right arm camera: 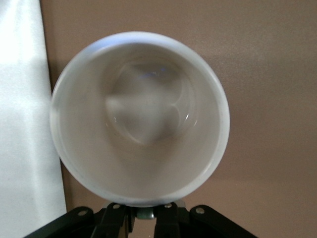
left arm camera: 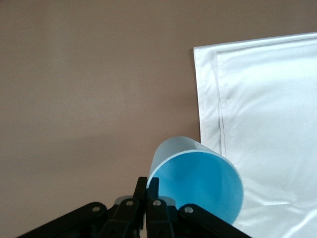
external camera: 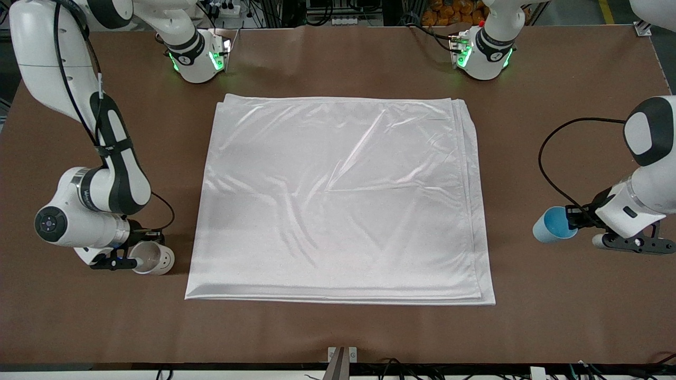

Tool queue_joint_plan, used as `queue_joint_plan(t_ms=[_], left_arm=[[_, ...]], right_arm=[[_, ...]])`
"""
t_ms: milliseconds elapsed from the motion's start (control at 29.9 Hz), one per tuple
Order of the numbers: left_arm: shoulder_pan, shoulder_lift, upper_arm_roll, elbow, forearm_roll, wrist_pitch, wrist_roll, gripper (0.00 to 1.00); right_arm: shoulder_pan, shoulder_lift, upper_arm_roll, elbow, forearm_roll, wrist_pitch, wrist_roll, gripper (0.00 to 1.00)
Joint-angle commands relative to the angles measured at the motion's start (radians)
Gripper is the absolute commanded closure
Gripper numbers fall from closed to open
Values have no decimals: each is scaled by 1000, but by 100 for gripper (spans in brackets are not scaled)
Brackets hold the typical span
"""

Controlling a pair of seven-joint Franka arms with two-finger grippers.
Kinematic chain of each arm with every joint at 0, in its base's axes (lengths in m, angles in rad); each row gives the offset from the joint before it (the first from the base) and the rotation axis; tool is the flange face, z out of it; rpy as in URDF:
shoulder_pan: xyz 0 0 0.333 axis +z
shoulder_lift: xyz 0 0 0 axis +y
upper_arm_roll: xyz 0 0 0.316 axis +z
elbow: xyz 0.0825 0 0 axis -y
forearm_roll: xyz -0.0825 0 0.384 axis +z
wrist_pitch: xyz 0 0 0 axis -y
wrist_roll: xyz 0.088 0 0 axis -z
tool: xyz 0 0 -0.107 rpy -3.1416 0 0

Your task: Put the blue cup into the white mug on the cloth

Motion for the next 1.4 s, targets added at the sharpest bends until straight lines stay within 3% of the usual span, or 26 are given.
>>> queue_joint_plan(t_ms=[0, 200, 434, 802, 1169, 1370], left_arm=[[3, -15, -27, 48, 5, -68, -16, 100], [2, -16, -75, 91, 5, -150, -59, 100], [2, -42, -128, 109, 4, -158, -64, 100], [6, -71, -231, 108, -24, -207, -185, 100], [6, -73, -351, 99, -35, -308, -381, 100], [5, -73, -371, 94, -32, -345, -400, 100]], right_arm=[[14, -35, 4, 11, 5, -37, -12, 100], [60, -91, 5, 17, 6, -71, -8, 100], [140, -124, 10, 25, 17, -73, 64, 100], [332, -111, 30, 59, 45, -67, 383, 100], [510, -76, 33, 59, 66, -37, 527, 100], [593, -35, 33, 62, 60, -25, 638, 100]])
